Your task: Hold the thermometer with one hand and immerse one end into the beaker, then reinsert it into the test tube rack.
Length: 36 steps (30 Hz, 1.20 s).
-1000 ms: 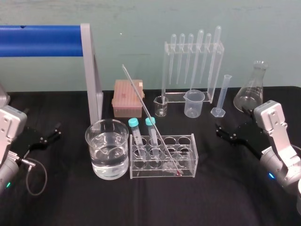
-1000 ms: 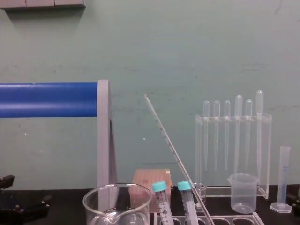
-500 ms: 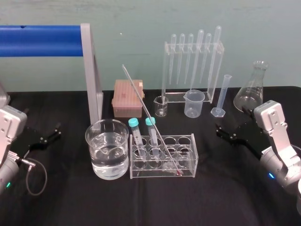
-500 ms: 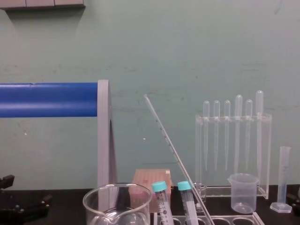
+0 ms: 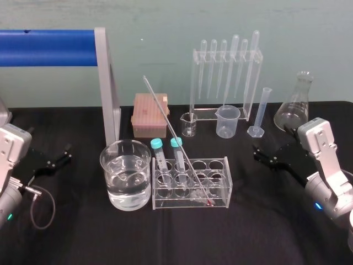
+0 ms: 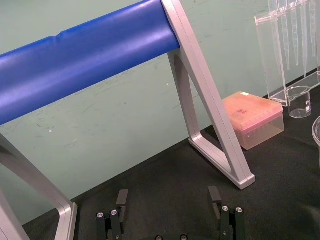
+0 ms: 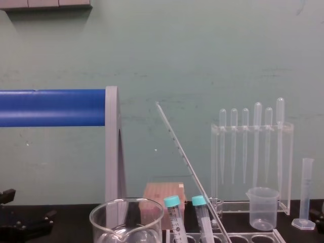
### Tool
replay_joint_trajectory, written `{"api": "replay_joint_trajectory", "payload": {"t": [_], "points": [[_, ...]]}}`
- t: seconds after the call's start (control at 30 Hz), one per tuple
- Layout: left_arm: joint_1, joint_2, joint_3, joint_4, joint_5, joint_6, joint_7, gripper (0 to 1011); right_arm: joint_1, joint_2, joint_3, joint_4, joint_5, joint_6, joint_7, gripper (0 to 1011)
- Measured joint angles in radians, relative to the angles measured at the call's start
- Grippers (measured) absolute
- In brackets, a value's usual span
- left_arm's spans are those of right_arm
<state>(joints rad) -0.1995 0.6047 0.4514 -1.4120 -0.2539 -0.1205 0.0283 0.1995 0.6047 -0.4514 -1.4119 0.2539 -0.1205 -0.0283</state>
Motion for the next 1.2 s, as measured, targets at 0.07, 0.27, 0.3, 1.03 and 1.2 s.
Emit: {"api": "replay_joint_trajectory", "payload": {"t": [0.07, 0.27, 0.3, 1.03, 1.2], "points": [[0.000, 0.000, 0.000, 0.000, 0.000, 0.000, 0.000, 1008, 0.000, 0.000, 0.000, 0.000, 0.000, 0.000, 0.000, 1004], [0.000, 0.000, 0.000, 0.000, 0.000, 0.000, 0.000, 1008, 0.000, 0.000, 0.000, 0.000, 0.000, 0.000, 0.000, 1004], [0.000, 0.000, 0.000, 0.000, 0.000, 0.000, 0.000, 1008, 0.000, 0.000, 0.000, 0.000, 0.000, 0.000, 0.000, 1004], [0.000, 0.000, 0.000, 0.000, 0.000, 0.000, 0.000, 1008, 0.056, 0.026, 0.033, -0.048, 0.124, 0.128, 0.232, 1004], [0.000, 0.000, 0.000, 0.000, 0.000, 0.000, 0.000, 1008, 0.118, 0.032, 0.039, -0.098, 0.202, 0.209, 0.386, 1004]]}}
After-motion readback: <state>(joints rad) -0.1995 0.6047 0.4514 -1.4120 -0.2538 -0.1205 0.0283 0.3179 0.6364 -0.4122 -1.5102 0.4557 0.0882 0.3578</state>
